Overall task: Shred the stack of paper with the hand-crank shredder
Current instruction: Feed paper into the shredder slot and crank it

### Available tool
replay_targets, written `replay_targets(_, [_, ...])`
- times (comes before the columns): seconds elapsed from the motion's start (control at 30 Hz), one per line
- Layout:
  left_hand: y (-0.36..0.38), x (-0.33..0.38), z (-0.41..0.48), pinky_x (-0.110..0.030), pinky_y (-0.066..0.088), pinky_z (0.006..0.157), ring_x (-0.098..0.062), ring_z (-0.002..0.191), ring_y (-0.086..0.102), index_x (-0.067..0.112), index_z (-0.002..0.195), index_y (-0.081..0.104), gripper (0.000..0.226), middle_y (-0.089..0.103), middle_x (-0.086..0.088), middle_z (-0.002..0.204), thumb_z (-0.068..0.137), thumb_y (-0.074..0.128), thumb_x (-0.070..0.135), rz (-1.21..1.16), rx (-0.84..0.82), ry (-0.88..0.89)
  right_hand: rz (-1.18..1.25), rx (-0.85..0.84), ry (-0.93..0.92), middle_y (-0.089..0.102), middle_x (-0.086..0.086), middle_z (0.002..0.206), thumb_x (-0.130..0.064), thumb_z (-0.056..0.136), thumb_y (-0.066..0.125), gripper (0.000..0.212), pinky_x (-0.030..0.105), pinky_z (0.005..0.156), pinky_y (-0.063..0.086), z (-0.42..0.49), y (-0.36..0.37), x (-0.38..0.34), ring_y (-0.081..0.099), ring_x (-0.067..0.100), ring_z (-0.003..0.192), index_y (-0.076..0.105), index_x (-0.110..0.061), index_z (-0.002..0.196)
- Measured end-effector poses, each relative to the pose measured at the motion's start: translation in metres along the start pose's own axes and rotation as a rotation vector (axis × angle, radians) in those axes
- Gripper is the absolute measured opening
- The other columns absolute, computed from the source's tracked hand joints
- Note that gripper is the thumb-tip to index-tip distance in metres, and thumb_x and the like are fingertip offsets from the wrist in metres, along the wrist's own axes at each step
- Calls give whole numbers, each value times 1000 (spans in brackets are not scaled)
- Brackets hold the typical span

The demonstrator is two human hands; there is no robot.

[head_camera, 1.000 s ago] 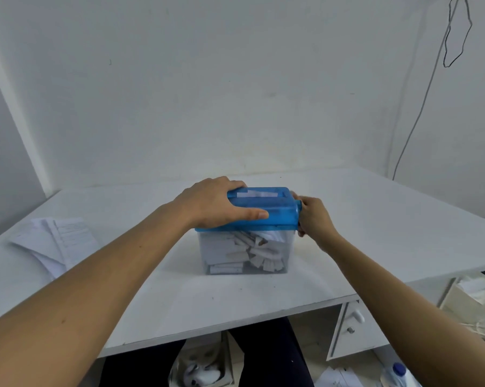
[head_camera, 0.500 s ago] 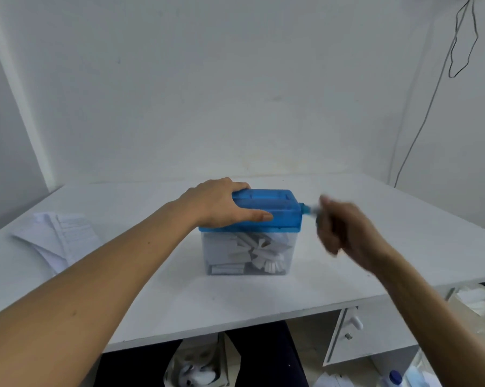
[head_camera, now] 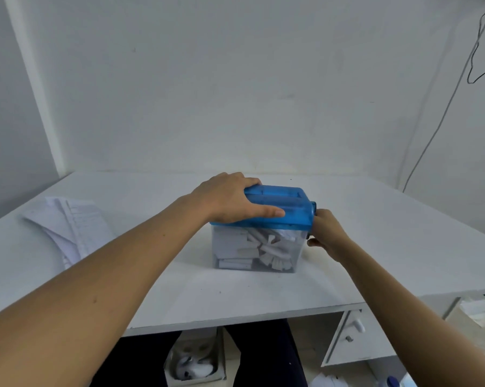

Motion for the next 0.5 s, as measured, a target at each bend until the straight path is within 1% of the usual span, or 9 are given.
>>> replay_targets(0.07, [1, -1, 0, -34, 47, 86, -14, 104, 53, 43, 126, 56, 74, 55, 16, 111, 71, 53, 92, -1, -3, 4, -32, -4, 1, 62, 10, 80, -11, 97, 52, 16, 28, 58, 49, -1, -1, 0, 56, 15, 65, 63, -9, 85])
replay_targets(0.17, [1, -3, 0, -35, 48, 88, -13, 104, 53, 43, 124, 57, 74, 56, 16, 111, 70, 51, 94, 4, -12, -11, -98, -4, -30, 65, 9, 82, -14, 99, 51, 17, 27, 59, 49, 0, -1, -6, 58, 16, 69, 64, -10, 88])
replay_targets(0.23, [1, -3, 0, -37, 48, 90, -14, 107, 53, 44, 127, 56, 77, 56, 15, 114, 70, 48, 95, 7, -18, -19, -114, 105, -113, 69, 10, 86, -24, 102, 50, 25, 30, 60, 51, 3, -14, -16, 61, 19, 72, 68, -9, 91])
replay_targets(0.3, [-1, -3, -1, -39, 47, 95, -16, 117, 51, 45, 133, 53, 80, 56, 14, 122, 71, 46, 95, 15, -29, -22, -61, 260, -217, 71, 11, 85, -38, 102, 52, 36, 33, 63, 51, 0, -36, -38, 64, 24, 73, 68, -11, 86])
replay_targets(0.33, [1, -1, 0, -41, 45, 100, -17, 125, 47, 45, 140, 49, 85, 55, 13, 130, 72, 45, 96, 26, -43, -24, -62, 309, -269, 70, 8, 83, -41, 101, 53, 36, 34, 66, 50, -4, -47, -52, 66, 27, 76, 67, -13, 83])
replay_targets(0.4, [3, -3, 2, -47, 36, 113, -18, 142, 34, 42, 152, 39, 99, 46, 10, 149, 71, 41, 98, 54, -71, -49, -132, 313, -394, 70, 4, 81, -40, 98, 57, 32, 36, 69, 50, -13, -53, -90, 67, 28, 80, 66, -14, 82])
replay_targets(0.43, [2, -4, 2, -50, 30, 118, -19, 147, 28, 40, 154, 38, 102, 40, 9, 156, 71, 38, 98, 12, -74, -68, -180, 289, -458, 69, 3, 81, -40, 97, 59, 29, 36, 69, 50, -20, -49, -111, 66, 26, 80, 65, -15, 83])
replay_targets(0.47, [0, -5, 2, -51, 25, 121, -20, 150, 25, 38, 154, 40, 99, 37, 7, 160, 74, 36, 95, -101, -69, -83, -231, 262, -514, 68, 0, 82, -40, 97, 60, 27, 34, 67, 49, -28, -43, -131, 65, 21, 79, 64, -17, 84])
replay_targets(0.5, [-3, -5, 2, -48, 21, 123, -20, 151, 26, 35, 154, 43, 88, 36, 6, 162, 83, 35, 87, -274, -58, -86, -279, 238, -569, 68, -4, 84, -40, 97, 60, 24, 31, 66, 48, -36, -33, -150, 64, 16, 78, 64, -20, 85])
Point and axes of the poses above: each hand's wrist, its own z-axis towards the middle knuckle, its own y-axis out of the palm, x = y × z, the point moved 6 cm from there along z, towards the middle knuckle
